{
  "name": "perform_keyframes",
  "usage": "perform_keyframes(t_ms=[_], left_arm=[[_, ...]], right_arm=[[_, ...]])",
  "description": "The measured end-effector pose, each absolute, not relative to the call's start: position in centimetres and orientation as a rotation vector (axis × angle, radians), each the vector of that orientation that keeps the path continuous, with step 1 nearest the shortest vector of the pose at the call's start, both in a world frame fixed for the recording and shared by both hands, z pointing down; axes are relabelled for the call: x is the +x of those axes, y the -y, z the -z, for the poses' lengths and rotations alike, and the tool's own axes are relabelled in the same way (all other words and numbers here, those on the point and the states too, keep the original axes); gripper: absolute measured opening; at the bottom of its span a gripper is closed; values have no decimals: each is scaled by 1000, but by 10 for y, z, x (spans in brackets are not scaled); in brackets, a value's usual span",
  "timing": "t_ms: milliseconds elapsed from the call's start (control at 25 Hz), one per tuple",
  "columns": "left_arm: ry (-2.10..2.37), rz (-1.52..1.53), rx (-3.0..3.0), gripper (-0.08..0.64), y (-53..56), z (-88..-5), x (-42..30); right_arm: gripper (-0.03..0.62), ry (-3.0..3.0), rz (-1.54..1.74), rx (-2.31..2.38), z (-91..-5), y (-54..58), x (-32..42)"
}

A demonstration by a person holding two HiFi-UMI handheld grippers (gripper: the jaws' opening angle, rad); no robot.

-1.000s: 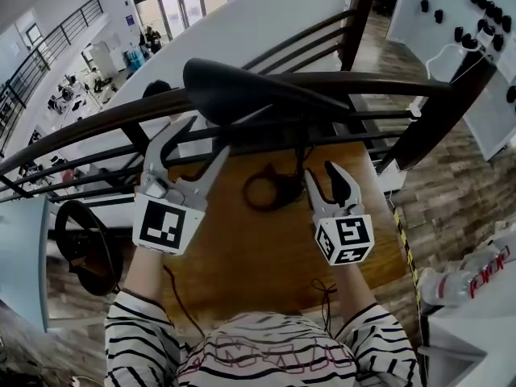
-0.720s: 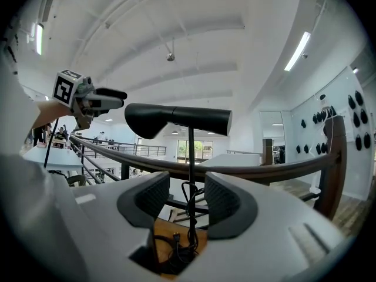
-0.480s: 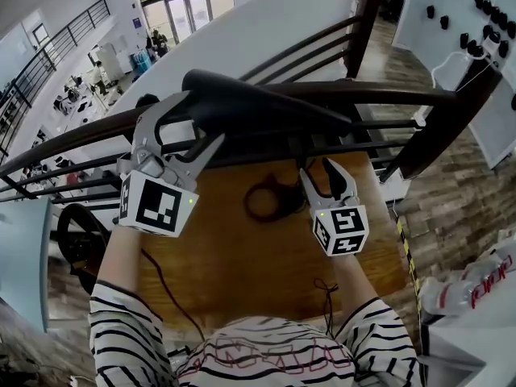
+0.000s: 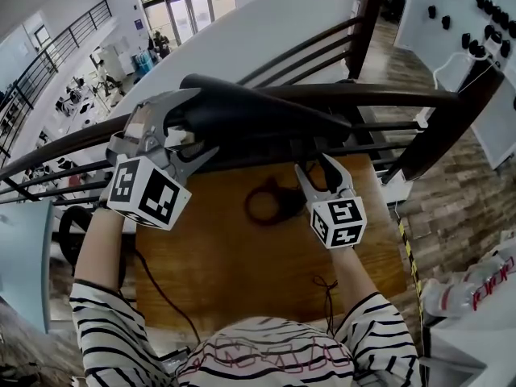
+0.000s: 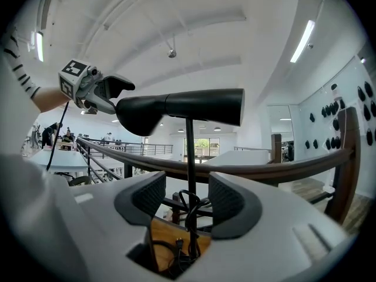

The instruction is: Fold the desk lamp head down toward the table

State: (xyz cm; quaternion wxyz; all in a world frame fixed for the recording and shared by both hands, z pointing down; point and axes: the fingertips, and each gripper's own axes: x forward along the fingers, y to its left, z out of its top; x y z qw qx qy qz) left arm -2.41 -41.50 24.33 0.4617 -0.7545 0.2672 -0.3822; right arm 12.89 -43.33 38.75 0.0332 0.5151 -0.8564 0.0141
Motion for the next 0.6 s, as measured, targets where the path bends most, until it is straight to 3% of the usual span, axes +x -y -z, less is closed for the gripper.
perform_keyframes(t_ms=[600], left_arm=[[-546, 1131, -1733, 410, 423, -270, -33]], right_arm=[[174, 2656, -35, 1548, -386, 453, 118]])
